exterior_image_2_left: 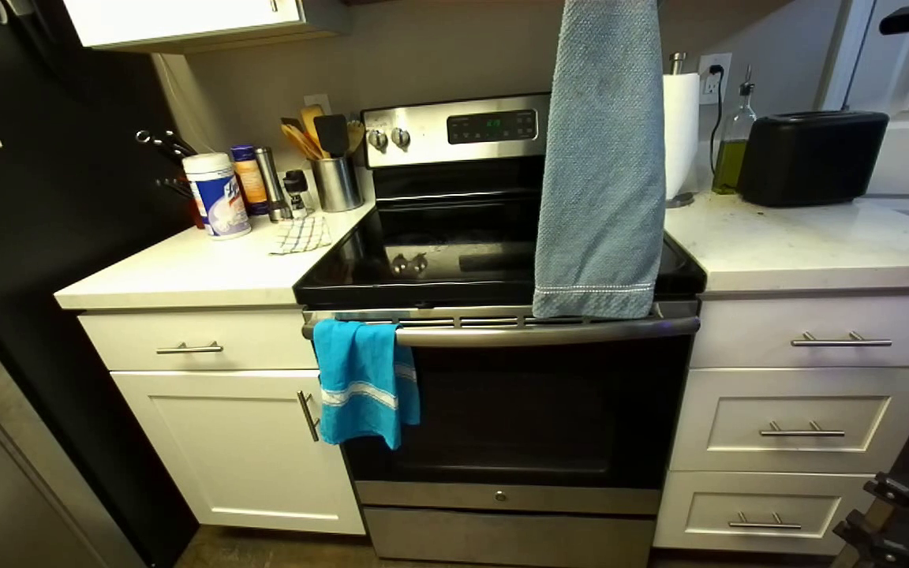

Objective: Hang the light blue towel on the handle of the oven door.

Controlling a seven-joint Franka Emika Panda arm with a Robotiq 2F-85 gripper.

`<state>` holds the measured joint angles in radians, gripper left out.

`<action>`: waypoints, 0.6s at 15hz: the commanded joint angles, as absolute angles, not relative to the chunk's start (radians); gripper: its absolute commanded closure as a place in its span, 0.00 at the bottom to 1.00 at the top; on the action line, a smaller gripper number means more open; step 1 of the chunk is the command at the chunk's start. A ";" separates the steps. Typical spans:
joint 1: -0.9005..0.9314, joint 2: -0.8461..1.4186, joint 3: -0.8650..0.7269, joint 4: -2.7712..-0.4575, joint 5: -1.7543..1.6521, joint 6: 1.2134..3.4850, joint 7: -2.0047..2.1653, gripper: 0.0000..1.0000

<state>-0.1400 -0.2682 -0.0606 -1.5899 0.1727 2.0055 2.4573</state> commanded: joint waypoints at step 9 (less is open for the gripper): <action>-0.104 -0.179 -0.051 -1.696 0.200 2.088 2.453 0.98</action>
<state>-0.1150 -0.1869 -0.0514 -1.6559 0.1730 2.0351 2.4573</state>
